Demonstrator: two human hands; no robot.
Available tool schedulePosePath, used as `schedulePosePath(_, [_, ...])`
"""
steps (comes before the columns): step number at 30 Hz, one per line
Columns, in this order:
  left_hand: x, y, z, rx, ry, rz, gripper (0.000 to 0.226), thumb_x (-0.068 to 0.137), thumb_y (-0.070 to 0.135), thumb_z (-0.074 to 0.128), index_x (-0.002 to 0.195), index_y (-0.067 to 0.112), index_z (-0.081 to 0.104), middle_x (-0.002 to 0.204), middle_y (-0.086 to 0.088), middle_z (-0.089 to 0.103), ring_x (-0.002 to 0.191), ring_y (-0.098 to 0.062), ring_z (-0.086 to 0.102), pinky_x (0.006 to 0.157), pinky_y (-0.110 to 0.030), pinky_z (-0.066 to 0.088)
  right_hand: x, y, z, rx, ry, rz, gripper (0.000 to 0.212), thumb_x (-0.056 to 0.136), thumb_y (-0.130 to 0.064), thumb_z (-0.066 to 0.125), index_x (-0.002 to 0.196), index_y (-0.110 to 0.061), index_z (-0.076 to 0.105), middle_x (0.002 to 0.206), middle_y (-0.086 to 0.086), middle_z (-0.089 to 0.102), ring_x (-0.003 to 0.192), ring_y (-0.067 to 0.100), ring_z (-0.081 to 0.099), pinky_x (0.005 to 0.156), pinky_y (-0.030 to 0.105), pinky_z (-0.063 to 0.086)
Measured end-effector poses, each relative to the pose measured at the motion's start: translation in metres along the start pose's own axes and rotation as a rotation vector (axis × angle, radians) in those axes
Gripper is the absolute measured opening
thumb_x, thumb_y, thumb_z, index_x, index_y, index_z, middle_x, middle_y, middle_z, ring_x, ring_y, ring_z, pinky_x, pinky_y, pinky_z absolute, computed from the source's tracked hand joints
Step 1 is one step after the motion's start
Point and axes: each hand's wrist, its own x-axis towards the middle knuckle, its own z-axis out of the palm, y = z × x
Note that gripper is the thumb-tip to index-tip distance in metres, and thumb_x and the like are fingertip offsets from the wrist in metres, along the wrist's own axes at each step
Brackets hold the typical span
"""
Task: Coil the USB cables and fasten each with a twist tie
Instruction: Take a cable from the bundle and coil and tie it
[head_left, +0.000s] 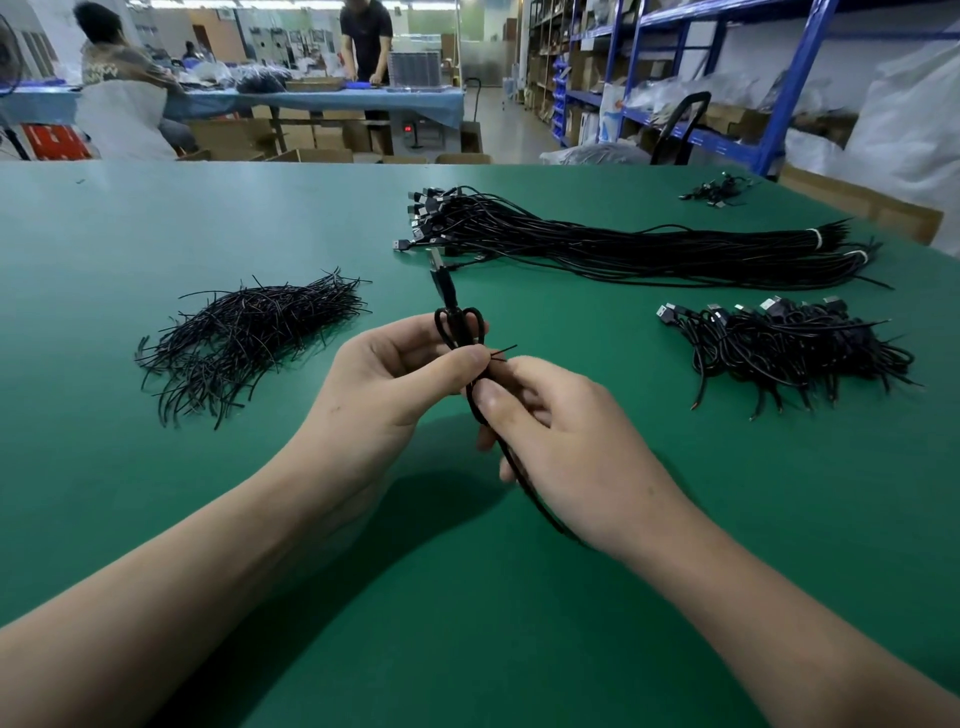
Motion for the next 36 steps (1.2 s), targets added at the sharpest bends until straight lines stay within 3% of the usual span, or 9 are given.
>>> schedulePosePath(2, [0.0006, 0.0009, -0.0003, -0.007, 0.015, -0.002, 0.014, 0.077, 0.015, 0.081, 0.090, 0.019, 0.079, 0.090, -0.008, 0.077, 0.085, -0.017, 0.071, 0.088, -0.026, 0.057, 0.0004, 0.0024, -0.0017, -0.030, 0.129, -0.041, 0.017, 0.095, -0.046, 0.060, 0.094, -0.030, 0.065, 0.082, -0.009, 0.070, 0.068, 0.012, 0.064, 0.068, 0.043, 0.057])
schedulePosePath(7, [0.0003, -0.0013, -0.0007, 0.057, 0.004, -0.006, 0.014, 0.078, 0.018, 0.076, 0.089, 0.025, 0.080, 0.086, 0.000, 0.074, 0.078, -0.010, 0.066, 0.078, -0.022, 0.055, 0.0031, 0.0053, -0.0029, -0.067, 0.306, -0.119, 0.021, 0.091, -0.046, 0.067, 0.084, -0.028, 0.060, 0.074, -0.012, 0.064, 0.061, 0.008, 0.059, 0.055, 0.023, 0.047])
schedulePosePath(12, [-0.0013, -0.0028, -0.0006, 0.125, -0.009, 0.036, 0.011, 0.079, 0.016, 0.077, 0.087, 0.023, 0.078, 0.082, 0.006, 0.074, 0.075, -0.009, 0.071, 0.075, -0.019, 0.054, 0.0017, 0.0068, -0.0011, -0.200, 0.436, -0.100, 0.023, 0.086, -0.052, 0.063, 0.077, -0.031, 0.061, 0.069, -0.020, 0.063, 0.054, 0.009, 0.055, 0.051, 0.034, 0.051])
schedulePosePath(15, [-0.0027, -0.0046, 0.0002, 0.165, -0.005, 0.050, 0.013, 0.084, 0.005, 0.077, 0.088, 0.017, 0.077, 0.081, 0.004, 0.074, 0.075, -0.009, 0.073, 0.073, -0.017, 0.054, 0.0010, 0.0069, -0.0002, -0.214, 0.421, -0.135, 0.019, 0.090, -0.041, 0.066, 0.077, -0.028, 0.065, 0.065, -0.017, 0.064, 0.055, 0.010, 0.059, 0.054, 0.036, 0.052])
schedulePosePath(21, [-0.0011, -0.0039, 0.0020, 0.156, 0.036, 0.005, 0.010, 0.078, 0.018, 0.075, 0.088, 0.021, 0.076, 0.084, -0.003, 0.068, 0.077, -0.014, 0.066, 0.081, -0.033, 0.057, -0.0009, 0.0039, 0.0001, -0.384, 0.417, -0.307, 0.016, 0.093, -0.027, 0.068, 0.079, -0.022, 0.062, 0.063, -0.010, 0.058, 0.057, 0.014, 0.052, 0.054, 0.039, 0.047])
schedulePosePath(24, [-0.0012, -0.0038, 0.0021, 0.121, 0.015, -0.037, 0.013, 0.083, 0.013, 0.074, 0.094, 0.019, 0.074, 0.088, 0.002, 0.072, 0.081, -0.013, 0.066, 0.083, -0.040, 0.054, -0.0023, 0.0021, -0.0001, -0.482, 0.424, -0.390, 0.016, 0.093, -0.025, 0.068, 0.079, -0.021, 0.061, 0.068, -0.008, 0.061, 0.060, 0.017, 0.054, 0.054, 0.038, 0.047])
schedulePosePath(26, [-0.0008, -0.0044, 0.0012, 0.106, -0.006, -0.038, 0.015, 0.089, 0.007, 0.070, 0.099, 0.017, 0.072, 0.089, 0.006, 0.075, 0.080, -0.007, 0.066, 0.079, -0.036, 0.050, -0.0024, 0.0019, -0.0004, -0.505, 0.426, -0.414, 0.016, 0.094, -0.024, 0.067, 0.079, -0.021, 0.060, 0.070, -0.007, 0.061, 0.060, 0.018, 0.054, 0.053, 0.039, 0.046])
schedulePosePath(31, [-0.0003, -0.0035, 0.0003, 0.064, -0.077, 0.052, 0.016, 0.090, 0.000, 0.066, 0.098, 0.014, 0.068, 0.080, 0.012, 0.074, 0.067, 0.005, 0.061, 0.060, -0.007, 0.043, -0.0022, 0.0034, -0.0033, -0.449, 0.415, -0.426, 0.015, 0.096, -0.026, 0.063, 0.082, -0.022, 0.061, 0.081, -0.007, 0.069, 0.064, 0.016, 0.058, 0.055, 0.038, 0.047])
schedulePosePath(36, [-0.0017, -0.0033, -0.0001, 0.098, -0.139, 0.113, 0.012, 0.093, -0.001, 0.063, 0.103, 0.005, 0.066, 0.081, 0.012, 0.071, 0.066, 0.001, 0.065, 0.060, -0.005, 0.045, -0.0004, 0.0039, -0.0074, -0.396, 0.410, -0.408, 0.015, 0.095, -0.025, 0.065, 0.081, -0.024, 0.061, 0.070, -0.012, 0.059, 0.063, 0.012, 0.054, 0.055, 0.037, 0.045])
